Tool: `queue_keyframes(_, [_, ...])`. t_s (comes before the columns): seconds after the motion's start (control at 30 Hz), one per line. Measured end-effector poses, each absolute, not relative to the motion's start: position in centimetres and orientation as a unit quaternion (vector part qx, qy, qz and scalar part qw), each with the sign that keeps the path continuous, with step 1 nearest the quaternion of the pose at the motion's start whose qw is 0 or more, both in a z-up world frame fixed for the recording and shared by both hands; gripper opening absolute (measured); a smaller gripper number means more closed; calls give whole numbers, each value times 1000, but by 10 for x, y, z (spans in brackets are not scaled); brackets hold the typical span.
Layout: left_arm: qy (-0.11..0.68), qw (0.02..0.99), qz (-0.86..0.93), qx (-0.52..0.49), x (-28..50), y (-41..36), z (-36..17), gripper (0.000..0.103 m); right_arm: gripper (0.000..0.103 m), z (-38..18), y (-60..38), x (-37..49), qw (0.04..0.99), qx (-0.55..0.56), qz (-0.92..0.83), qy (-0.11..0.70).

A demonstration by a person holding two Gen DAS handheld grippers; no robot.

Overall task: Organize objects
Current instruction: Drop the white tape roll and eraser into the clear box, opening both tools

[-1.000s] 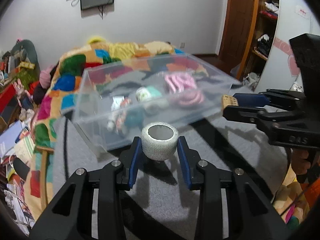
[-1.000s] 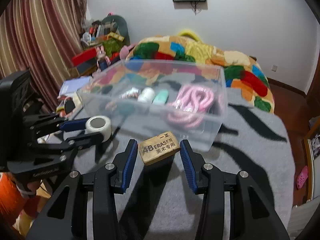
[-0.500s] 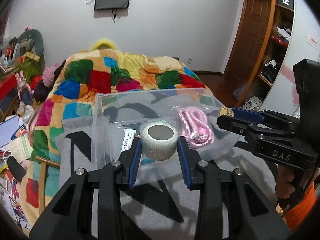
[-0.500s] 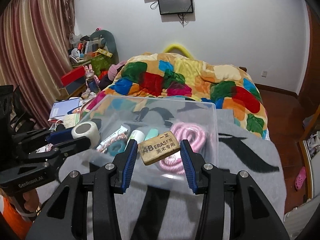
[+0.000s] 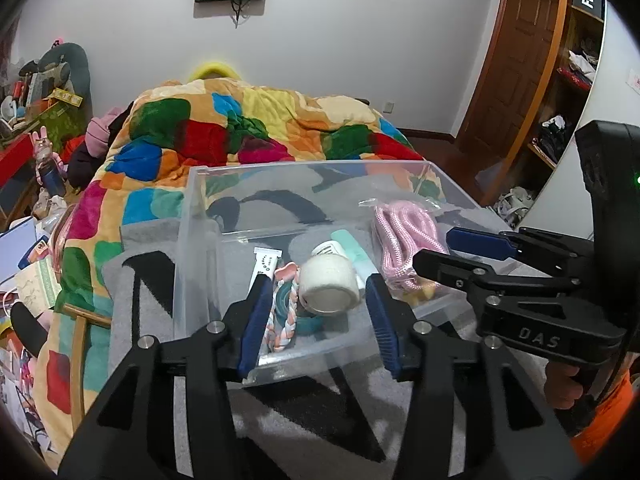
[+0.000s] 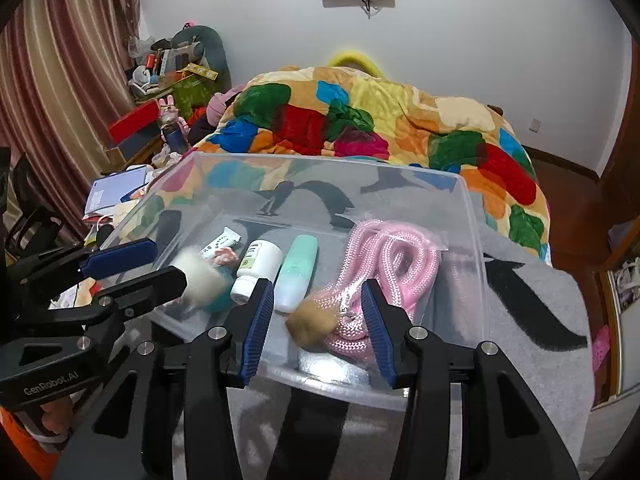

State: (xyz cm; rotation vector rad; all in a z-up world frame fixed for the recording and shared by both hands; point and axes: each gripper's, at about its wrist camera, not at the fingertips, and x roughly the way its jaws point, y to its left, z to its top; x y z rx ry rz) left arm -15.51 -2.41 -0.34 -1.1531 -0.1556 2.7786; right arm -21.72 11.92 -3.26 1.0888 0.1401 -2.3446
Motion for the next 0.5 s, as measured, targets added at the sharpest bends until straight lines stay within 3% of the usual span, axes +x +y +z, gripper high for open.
queue_keyframes(0.3, [-30,50,941,-333,-117,-16,20,50,54,-5,136,-177,281,354,-890,54])
queue_keyframes(0.5, [-35,56,952,-300,-85,-9,26,67,62,1,161,-147,293,331,-897,20])
